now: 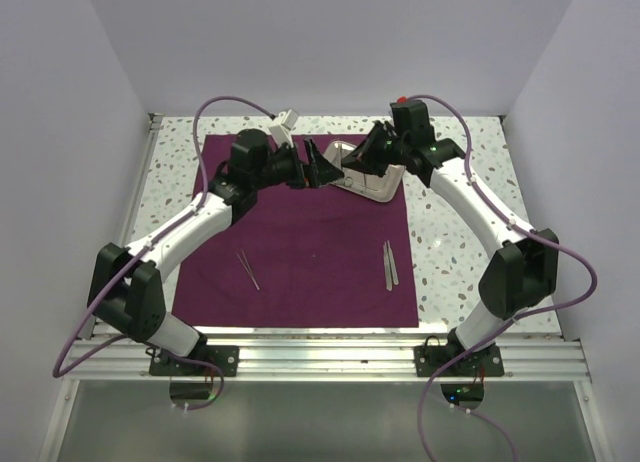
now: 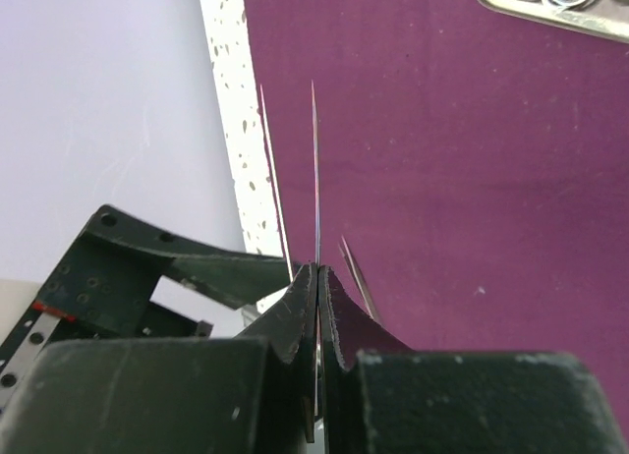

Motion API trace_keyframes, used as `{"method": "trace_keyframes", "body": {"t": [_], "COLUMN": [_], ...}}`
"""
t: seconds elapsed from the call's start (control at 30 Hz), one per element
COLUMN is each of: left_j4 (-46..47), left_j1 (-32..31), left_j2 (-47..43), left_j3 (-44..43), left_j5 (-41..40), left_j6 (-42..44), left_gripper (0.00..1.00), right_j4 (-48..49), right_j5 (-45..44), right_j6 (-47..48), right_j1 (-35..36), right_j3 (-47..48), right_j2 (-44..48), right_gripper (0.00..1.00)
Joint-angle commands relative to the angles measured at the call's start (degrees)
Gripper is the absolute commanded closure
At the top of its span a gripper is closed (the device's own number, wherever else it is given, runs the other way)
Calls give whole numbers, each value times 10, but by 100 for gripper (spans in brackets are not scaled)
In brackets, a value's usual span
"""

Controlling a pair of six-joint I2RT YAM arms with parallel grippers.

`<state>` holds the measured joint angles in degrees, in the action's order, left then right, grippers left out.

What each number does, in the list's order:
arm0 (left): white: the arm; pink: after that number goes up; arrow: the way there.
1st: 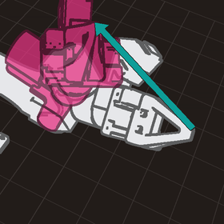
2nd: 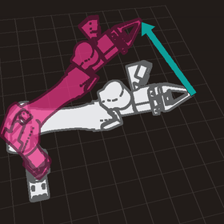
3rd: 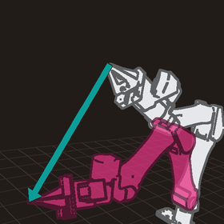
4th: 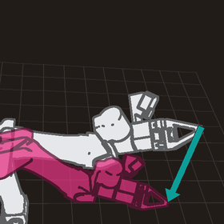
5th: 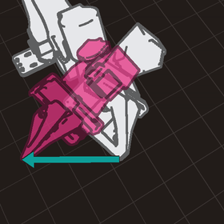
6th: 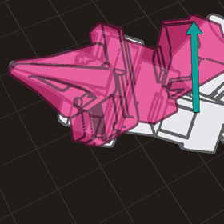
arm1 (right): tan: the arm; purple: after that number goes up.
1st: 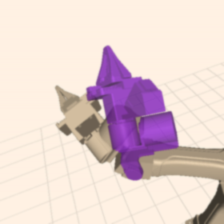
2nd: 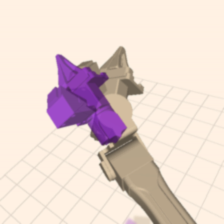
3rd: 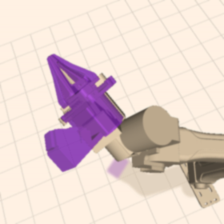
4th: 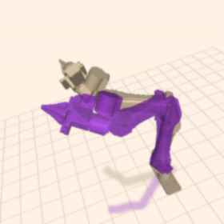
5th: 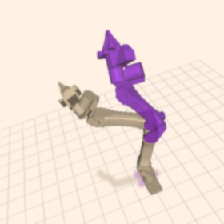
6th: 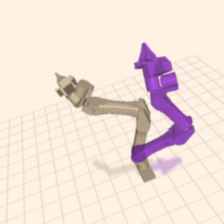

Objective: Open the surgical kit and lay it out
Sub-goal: Place the medical item in the surgical kit.

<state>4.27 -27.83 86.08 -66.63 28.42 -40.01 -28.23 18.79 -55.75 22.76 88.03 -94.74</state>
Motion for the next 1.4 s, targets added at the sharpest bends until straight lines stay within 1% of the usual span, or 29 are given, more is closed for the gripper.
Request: {"method": "trace_keyframes", "body": {"t": [0.0,0.17,0.33,0.53,0.63,0.67,0.73,0.77,0.8,0.87,1.07,1.1,1.13,1.17,1.2,1.27,1.3,1.33,1.37], "left_j4": [37,36,22,14,12,11,7,6,5,-1,-11,-35,-50,-93,-112,-141,-168,-186,-223], "left_j1": [-4,-5,-6,-6,-6,-7,-6,-7,-7,-8,-10,-10,-10,-10,-10,-10,-10,-10,-10], "left_j2": [11,30,53,82,92,95,101,102,102,100,88,87,80,74,60,37,11,-2,-14], "left_j3": [-11,-22,-43,-75,-92,-96,-104,-105,-105,-103,-90,-91,-93,-90,-86,-69,-48,-37,-18], "left_j5": [10,1,-19,-17,-14,-11,-7,-4,-4,-7,-18,-26,-35,-56,-68,-107,-122,-154,-169], "left_j6": [-7,-6,2,5,6,6,6,6,6,8,16,20,34,42,51,71,76,82,85], "left_gripper": [7,8,12,26,36,46,57,74,84,100,100,100,100,100,100,100,100,100,100], "right_j4": [19,27,27,35,40,42,44,46,47,51,62,52,29,16,1,-29,-36,-46,-50], "right_j5": [33,48,63,74,78,79,80,81,81,83,91,90,89,87,81,69,66,60,57], "right_j6": [-17,-34,-38,-50,-54,-55,-57,-58,-59,-60,-57,-45,-38,-29,-12,6,20,27,33], "right_j1": [1,1,3,5,7,6,7,6,7,7,8,9,8,6,5,-4,-8,-13,-24], "right_j3": [25,34,47,46,46,45,45,45,45,46,46,61,70,90,100,115,122,123,123], "right_j2": [23,16,7,4,2,0,0,-1,-2,-5,-12,-18,-21,-24,-26,-32,-32,-30,-30], "right_gripper": [100,100,100,100,100,100,100,100,100,100,99,83,34,8,2,2,2,2,2]}}
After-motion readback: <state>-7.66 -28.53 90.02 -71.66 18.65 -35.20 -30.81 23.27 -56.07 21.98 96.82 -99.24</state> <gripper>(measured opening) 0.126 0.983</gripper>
